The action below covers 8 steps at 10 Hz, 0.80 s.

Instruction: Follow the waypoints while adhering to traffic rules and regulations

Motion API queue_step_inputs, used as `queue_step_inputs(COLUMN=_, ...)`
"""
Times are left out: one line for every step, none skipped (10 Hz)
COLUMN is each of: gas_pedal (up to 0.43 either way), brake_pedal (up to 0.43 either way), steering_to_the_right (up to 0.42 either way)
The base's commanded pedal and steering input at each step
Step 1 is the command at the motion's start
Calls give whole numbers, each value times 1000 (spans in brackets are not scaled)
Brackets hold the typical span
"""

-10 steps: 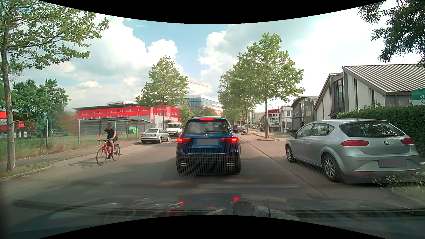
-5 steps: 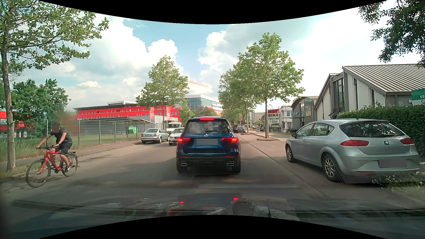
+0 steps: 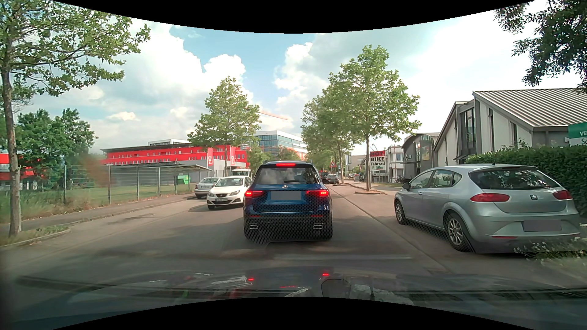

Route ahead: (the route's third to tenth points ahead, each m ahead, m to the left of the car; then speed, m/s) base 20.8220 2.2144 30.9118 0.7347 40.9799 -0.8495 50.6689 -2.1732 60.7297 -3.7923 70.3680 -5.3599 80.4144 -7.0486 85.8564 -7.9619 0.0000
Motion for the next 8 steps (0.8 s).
queue_step_inputs(gas_pedal=0, brake_pedal=268, steering_to_the_right=-5)
queue_step_inputs(gas_pedal=0, brake_pedal=268, steering_to_the_right=-5)
queue_step_inputs(gas_pedal=0, brake_pedal=268, steering_to_the_right=-4)
queue_step_inputs(gas_pedal=0, brake_pedal=268, steering_to_the_right=-4)
queue_step_inputs(gas_pedal=0, brake_pedal=268, steering_to_the_right=-5)
queue_step_inputs(gas_pedal=0, brake_pedal=268, steering_to_the_right=-5)
queue_step_inputs(gas_pedal=0, brake_pedal=268, steering_to_the_right=-5)
queue_step_inputs(gas_pedal=0, brake_pedal=268, steering_to_the_right=-5)
